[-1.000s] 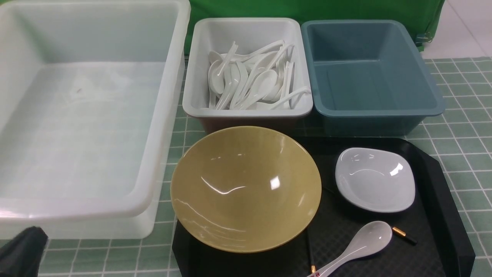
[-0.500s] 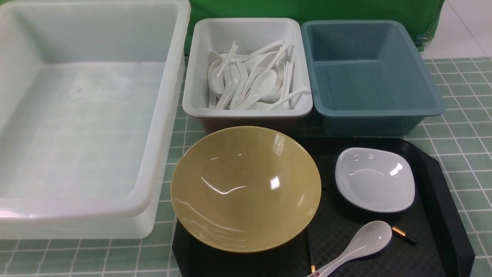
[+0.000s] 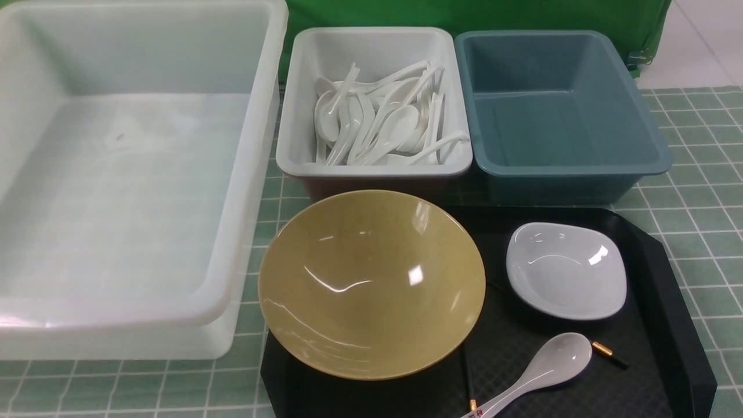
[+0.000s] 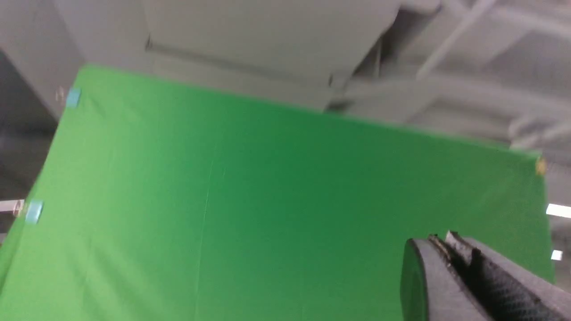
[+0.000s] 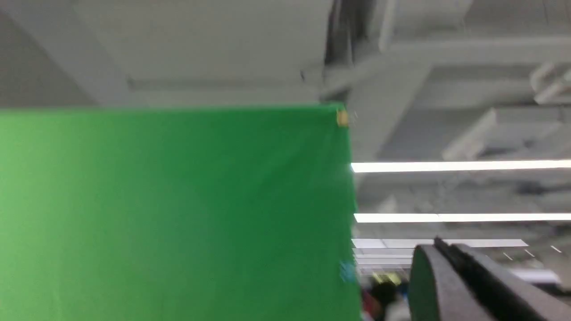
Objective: On blue table put chopsticks spoon bowls plates into blue grey white boxes.
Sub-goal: 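Grasp the large bowl on the tray by its rim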
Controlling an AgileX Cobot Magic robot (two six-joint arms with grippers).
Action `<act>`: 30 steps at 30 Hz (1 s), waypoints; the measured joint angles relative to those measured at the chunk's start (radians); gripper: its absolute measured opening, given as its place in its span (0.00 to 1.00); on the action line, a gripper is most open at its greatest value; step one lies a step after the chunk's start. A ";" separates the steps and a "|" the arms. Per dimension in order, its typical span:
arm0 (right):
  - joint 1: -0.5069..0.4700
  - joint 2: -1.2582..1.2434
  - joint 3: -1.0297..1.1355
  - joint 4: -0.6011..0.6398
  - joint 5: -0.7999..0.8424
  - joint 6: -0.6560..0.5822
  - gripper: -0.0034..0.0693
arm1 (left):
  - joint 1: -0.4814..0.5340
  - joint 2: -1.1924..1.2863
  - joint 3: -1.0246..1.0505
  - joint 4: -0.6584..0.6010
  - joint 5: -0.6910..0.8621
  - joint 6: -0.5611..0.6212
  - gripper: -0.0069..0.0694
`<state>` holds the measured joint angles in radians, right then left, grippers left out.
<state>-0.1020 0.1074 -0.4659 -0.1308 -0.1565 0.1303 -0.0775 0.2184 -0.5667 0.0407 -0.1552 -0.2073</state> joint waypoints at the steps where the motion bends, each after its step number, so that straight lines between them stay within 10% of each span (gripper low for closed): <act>1: 0.000 0.032 -0.025 0.000 0.066 -0.022 0.10 | 0.000 0.039 -0.019 0.000 0.023 0.000 0.08; 8: 0.000 0.269 -0.049 0.058 0.613 -0.060 0.10 | -0.045 0.350 -0.061 -0.062 0.266 -0.129 0.08; 13: 0.000 0.439 -0.049 0.278 0.904 -0.360 0.10 | -0.229 0.588 -0.203 -0.071 0.563 -0.044 0.08; 21: 0.148 0.601 -0.047 0.566 0.871 -0.748 0.10 | -0.507 0.974 -0.469 -0.126 0.855 0.041 0.08; 30: 0.314 0.705 0.006 0.579 0.723 -0.814 0.10 | -0.647 1.317 -0.659 -0.126 0.908 0.133 0.08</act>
<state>0.2117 0.8127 -0.4595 0.4484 0.5666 -0.6834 -0.7245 1.5353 -1.2253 -0.0854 0.7532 -0.0748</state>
